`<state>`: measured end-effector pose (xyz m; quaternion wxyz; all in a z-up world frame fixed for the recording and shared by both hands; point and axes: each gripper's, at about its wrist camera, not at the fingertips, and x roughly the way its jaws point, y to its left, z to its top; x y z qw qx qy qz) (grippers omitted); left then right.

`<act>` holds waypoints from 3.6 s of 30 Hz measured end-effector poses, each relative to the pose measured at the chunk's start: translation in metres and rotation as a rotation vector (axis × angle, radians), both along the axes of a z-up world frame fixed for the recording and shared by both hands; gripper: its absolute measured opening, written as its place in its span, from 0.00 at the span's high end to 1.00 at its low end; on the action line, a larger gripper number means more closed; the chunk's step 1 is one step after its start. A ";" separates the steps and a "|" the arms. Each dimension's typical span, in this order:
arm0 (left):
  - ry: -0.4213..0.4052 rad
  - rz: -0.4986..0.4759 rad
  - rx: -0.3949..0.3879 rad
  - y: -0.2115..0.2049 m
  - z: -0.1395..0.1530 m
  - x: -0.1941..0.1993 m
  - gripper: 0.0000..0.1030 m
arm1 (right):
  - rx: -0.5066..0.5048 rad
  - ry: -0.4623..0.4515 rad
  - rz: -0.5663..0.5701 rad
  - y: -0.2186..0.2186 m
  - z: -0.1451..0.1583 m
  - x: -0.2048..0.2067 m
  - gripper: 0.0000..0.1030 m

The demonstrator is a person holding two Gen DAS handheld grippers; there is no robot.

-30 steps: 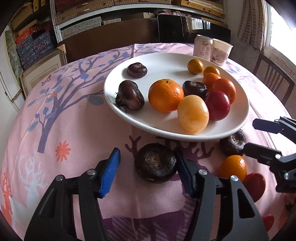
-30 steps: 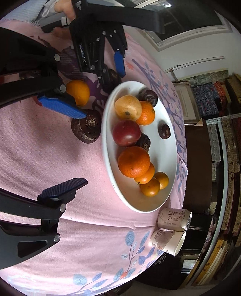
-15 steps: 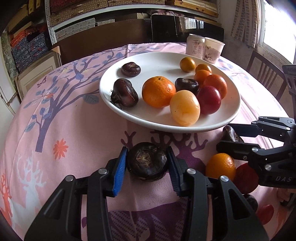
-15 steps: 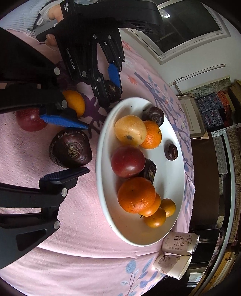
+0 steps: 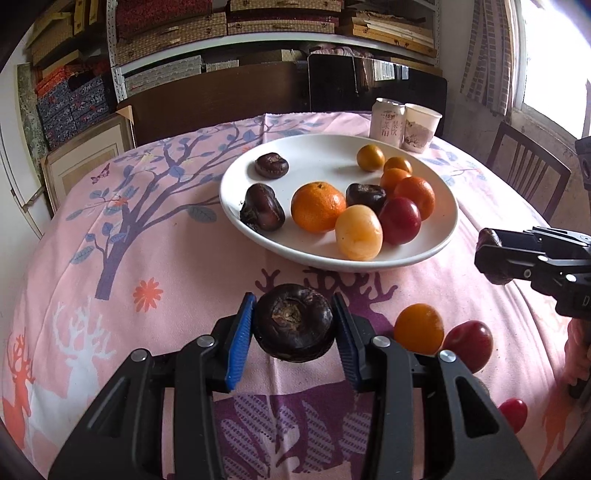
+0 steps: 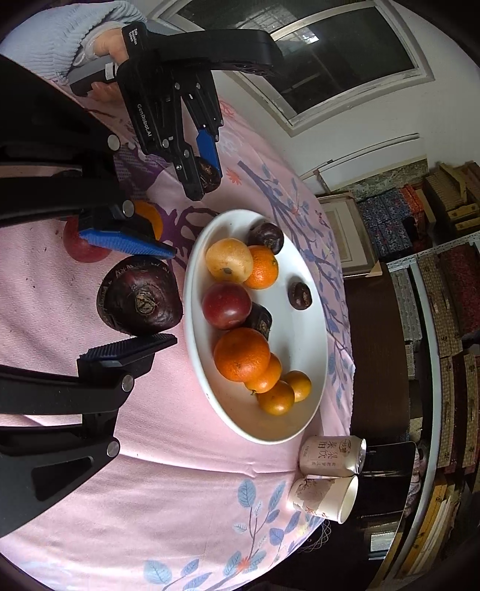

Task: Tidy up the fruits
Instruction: 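Grasp a dark purple fruit with the left tool while the right tool grasps another, then release both dark purple fruits onto the plate and open both tools, then grasp a small orange with the left tool while the right tool approaches a red plum, then close the right tool on the red plum and lift it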

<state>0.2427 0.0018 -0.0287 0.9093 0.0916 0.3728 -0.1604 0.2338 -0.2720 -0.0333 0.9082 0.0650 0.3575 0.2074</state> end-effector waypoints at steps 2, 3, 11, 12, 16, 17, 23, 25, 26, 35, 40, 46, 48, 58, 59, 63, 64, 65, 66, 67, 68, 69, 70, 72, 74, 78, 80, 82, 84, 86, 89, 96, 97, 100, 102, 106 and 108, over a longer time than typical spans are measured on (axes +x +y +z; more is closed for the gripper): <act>-0.012 0.000 -0.019 -0.002 0.009 0.001 0.61 | 0.026 -0.019 -0.020 -0.008 0.008 0.000 0.59; -0.012 -0.001 -0.038 -0.003 0.015 0.005 0.61 | 0.043 -0.020 -0.027 -0.013 0.011 0.004 0.59; -0.028 0.023 -0.023 -0.030 0.044 0.070 0.61 | 0.069 0.015 -0.060 -0.013 0.027 0.076 0.59; -0.023 0.027 -0.025 -0.033 0.044 0.081 0.61 | 0.069 0.017 -0.061 -0.010 0.026 0.085 0.59; -0.007 0.065 -0.025 -0.041 0.034 0.115 0.60 | 0.056 0.026 -0.070 0.004 0.019 0.120 0.59; -0.004 0.077 -0.031 -0.040 0.031 0.121 0.60 | 0.050 0.025 -0.074 0.006 0.017 0.127 0.58; -0.039 0.123 -0.061 -0.025 0.028 0.113 0.33 | 0.089 -0.003 -0.092 0.000 0.020 0.117 0.40; -0.042 0.126 -0.082 -0.017 0.032 0.103 0.33 | 0.114 -0.010 -0.109 -0.008 0.024 0.107 0.39; -0.048 0.129 -0.086 -0.014 0.035 0.096 0.31 | 0.126 -0.013 -0.110 -0.011 0.026 0.102 0.39; -0.043 0.131 -0.079 0.009 0.015 0.009 0.20 | 0.126 -0.048 -0.158 -0.035 0.011 0.022 0.28; -0.035 0.059 -0.035 -0.003 -0.002 -0.029 0.15 | 0.130 -0.064 -0.166 -0.044 0.008 -0.007 0.17; -0.041 -0.008 0.001 -0.027 -0.006 -0.035 0.14 | 0.131 -0.058 -0.183 -0.048 0.006 -0.008 0.13; -0.028 -0.024 -0.004 -0.033 -0.008 -0.032 0.14 | 0.133 -0.053 -0.182 -0.048 0.006 -0.008 0.13; -0.028 0.021 0.022 -0.027 -0.009 -0.018 0.07 | 0.136 -0.057 -0.182 -0.048 0.008 -0.008 0.13; -0.043 0.058 0.035 -0.018 -0.008 -0.020 0.07 | 0.137 -0.058 -0.182 -0.048 0.008 -0.009 0.13; -0.048 0.133 -0.033 0.014 -0.003 -0.025 0.07 | 0.136 -0.059 -0.167 -0.044 0.008 -0.009 0.13; -0.049 0.131 -0.058 0.017 -0.001 -0.026 0.07 | 0.132 -0.059 -0.160 -0.042 0.008 -0.010 0.13; -0.054 0.119 -0.062 0.015 0.000 -0.027 0.07 | 0.126 -0.059 -0.151 -0.041 0.008 -0.010 0.13; -0.058 0.104 -0.048 0.011 -0.001 -0.027 0.07 | 0.120 -0.059 -0.142 -0.038 0.007 -0.011 0.13; -0.059 0.088 -0.021 0.005 -0.003 -0.028 0.07 | 0.114 -0.058 -0.132 -0.036 0.007 -0.011 0.13; -0.055 0.072 0.006 -0.001 -0.006 -0.028 0.07 | 0.108 -0.055 -0.121 -0.034 0.007 -0.011 0.13; -0.049 0.059 0.030 -0.007 -0.009 -0.028 0.07 | 0.103 -0.052 -0.110 -0.031 0.006 -0.012 0.13; -0.043 0.049 0.050 -0.011 -0.011 -0.027 0.08 | 0.096 -0.048 -0.100 -0.028 0.005 -0.012 0.13; -0.030 0.041 0.064 -0.015 -0.013 -0.025 0.12 | 0.082 -0.042 -0.083 -0.023 0.004 -0.012 0.13; 0.010 0.030 0.054 -0.015 -0.017 -0.018 0.29 | 0.070 -0.037 -0.068 -0.019 0.003 -0.013 0.13; 0.093 -0.005 0.015 -0.016 -0.026 -0.006 0.59 | 0.050 -0.021 -0.048 -0.012 -0.001 -0.012 0.13; 0.092 -0.019 0.007 -0.017 -0.026 -0.007 0.65 | 0.044 -0.012 -0.033 -0.009 -0.002 -0.013 0.12; 0.091 -0.034 -0.008 -0.016 -0.026 -0.009 0.66 | 0.035 -0.002 -0.009 -0.003 -0.004 -0.014 0.13; 0.091 -0.030 -0.018 -0.014 -0.025 -0.009 0.66 | 0.020 0.006 0.015 0.002 -0.006 -0.016 0.13; 0.082 -0.014 -0.029 -0.008 -0.023 -0.011 0.66 | 0.003 0.014 0.047 0.011 -0.008 -0.018 0.13; 0.083 0.012 -0.047 0.000 -0.021 -0.010 0.66 | -0.035 0.029 0.088 0.024 -0.014 -0.021 0.13; 0.087 0.012 -0.041 0.000 -0.022 -0.009 0.66 | -0.085 0.054 0.137 0.041 -0.025 -0.026 0.14; 0.089 0.013 -0.041 0.001 -0.023 -0.009 0.66 | -0.089 0.059 0.141 0.042 -0.026 -0.026 0.16; 0.092 0.013 -0.036 0.000 -0.023 -0.009 0.66 | -0.086 0.080 0.157 0.044 -0.030 -0.027 0.26; 0.091 0.009 -0.029 -0.001 -0.024 -0.009 0.66 | -0.079 0.086 0.160 0.044 -0.030 -0.027 0.29; 0.095 0.006 -0.023 -0.002 -0.025 -0.008 0.66 | -0.064 0.103 0.168 0.043 -0.032 -0.024 0.39; 0.097 0.006 -0.022 -0.002 -0.025 -0.008 0.66 | -0.059 0.115 0.174 0.043 -0.034 -0.022 0.44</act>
